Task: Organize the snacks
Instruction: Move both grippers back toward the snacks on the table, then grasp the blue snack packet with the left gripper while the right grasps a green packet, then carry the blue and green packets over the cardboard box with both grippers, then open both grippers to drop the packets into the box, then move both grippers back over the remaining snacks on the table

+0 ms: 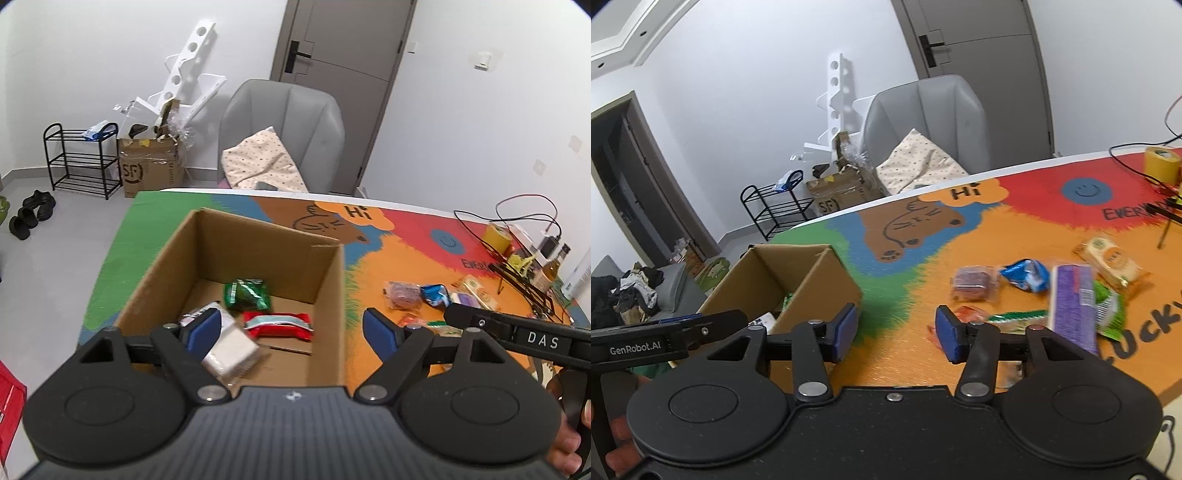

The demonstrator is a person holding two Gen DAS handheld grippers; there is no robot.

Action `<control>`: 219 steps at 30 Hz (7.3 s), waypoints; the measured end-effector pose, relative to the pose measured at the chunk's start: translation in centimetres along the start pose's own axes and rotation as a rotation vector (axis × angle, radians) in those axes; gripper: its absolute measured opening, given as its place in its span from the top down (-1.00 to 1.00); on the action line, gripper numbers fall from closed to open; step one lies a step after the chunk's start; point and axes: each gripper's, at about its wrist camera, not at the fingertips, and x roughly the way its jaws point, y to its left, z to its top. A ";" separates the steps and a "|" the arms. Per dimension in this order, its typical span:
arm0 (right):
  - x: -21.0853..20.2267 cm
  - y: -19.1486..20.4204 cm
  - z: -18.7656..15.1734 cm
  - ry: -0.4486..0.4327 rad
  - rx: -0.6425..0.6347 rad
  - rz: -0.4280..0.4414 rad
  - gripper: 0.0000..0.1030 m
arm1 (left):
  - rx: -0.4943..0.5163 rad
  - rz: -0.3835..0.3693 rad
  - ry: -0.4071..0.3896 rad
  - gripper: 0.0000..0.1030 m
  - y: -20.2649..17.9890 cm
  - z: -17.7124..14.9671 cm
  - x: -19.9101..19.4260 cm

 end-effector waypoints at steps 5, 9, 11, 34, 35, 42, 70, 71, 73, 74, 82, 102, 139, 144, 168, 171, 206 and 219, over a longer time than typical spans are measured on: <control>-1.0 -1.7 -0.4 -0.006 0.023 -0.012 0.04 | 0.020 -0.023 0.008 -0.61 -1.9 -0.4 -0.2; -1.9 -2.9 -0.8 -0.011 0.037 -0.018 0.04 | 0.038 -0.040 0.015 -0.61 -3.4 -0.9 -0.3; -2.3 -3.5 -1.0 -0.013 0.043 -0.022 0.03 | 0.047 -0.044 0.018 -0.61 -4.1 -1.1 -0.3; -5.3 -9.8 -3.6 -0.030 0.134 -0.068 -0.04 | 0.121 -0.091 0.044 -0.55 -10.8 -4.0 1.0; -5.3 -10.0 -3.7 -0.028 0.138 -0.069 -0.04 | 0.123 -0.093 0.046 -0.55 -11.0 -4.1 1.2; -4.7 -11.5 -4.3 -0.014 0.160 -0.086 -0.06 | 0.130 -0.095 0.089 -0.55 -11.7 -5.4 3.1; -1.0 -14.9 -4.3 0.025 0.213 -0.136 -0.17 | 0.139 -0.065 0.223 0.50 -11.0 -7.4 9.9; -0.8 -15.1 -4.1 0.025 0.215 -0.139 -0.17 | 0.139 -0.063 0.220 0.50 -11.0 -7.3 9.9; -0.5 -15.3 -3.8 0.024 0.223 -0.141 -0.16 | 0.132 -0.066 0.215 0.51 -10.9 -7.0 10.1; -0.4 -15.5 -3.7 0.024 0.227 -0.140 -0.14 | 0.131 -0.064 0.212 0.51 -11.0 -6.7 10.2; 1.0 -16.2 -2.3 0.015 0.241 -0.146 0.02 | 0.135 -0.063 0.192 0.51 -11.1 -4.9 10.6; 4.5 -17.6 -0.9 0.077 0.298 -0.204 0.47 | 0.130 -0.108 0.185 0.51 -11.2 -2.1 12.5; -0.6 -8.2 1.3 -0.090 0.151 -0.145 0.48 | 0.090 -0.109 0.004 0.51 -7.5 0.8 4.1; 0.3 -5.6 1.7 -0.082 0.111 -0.104 0.48 | 0.063 -0.084 -0.014 0.51 -5.5 1.3 2.9; 1.7 6.0 1.6 -0.043 -0.063 0.054 0.48 | -0.068 0.023 0.009 0.43 4.3 -0.5 -1.3; 1.8 7.1 1.5 -0.035 -0.081 0.078 0.48 | -0.087 0.033 0.012 0.36 4.9 -0.6 -1.6; -1.5 -0.6 0.8 -0.045 0.054 0.074 -0.11 | -0.014 0.022 -0.030 -0.68 -0.8 -0.7 -0.8; -4.6 -6.6 0.1 -0.086 0.115 -0.031 -0.11 | 0.065 -0.082 -0.015 -0.69 -7.0 -0.6 0.8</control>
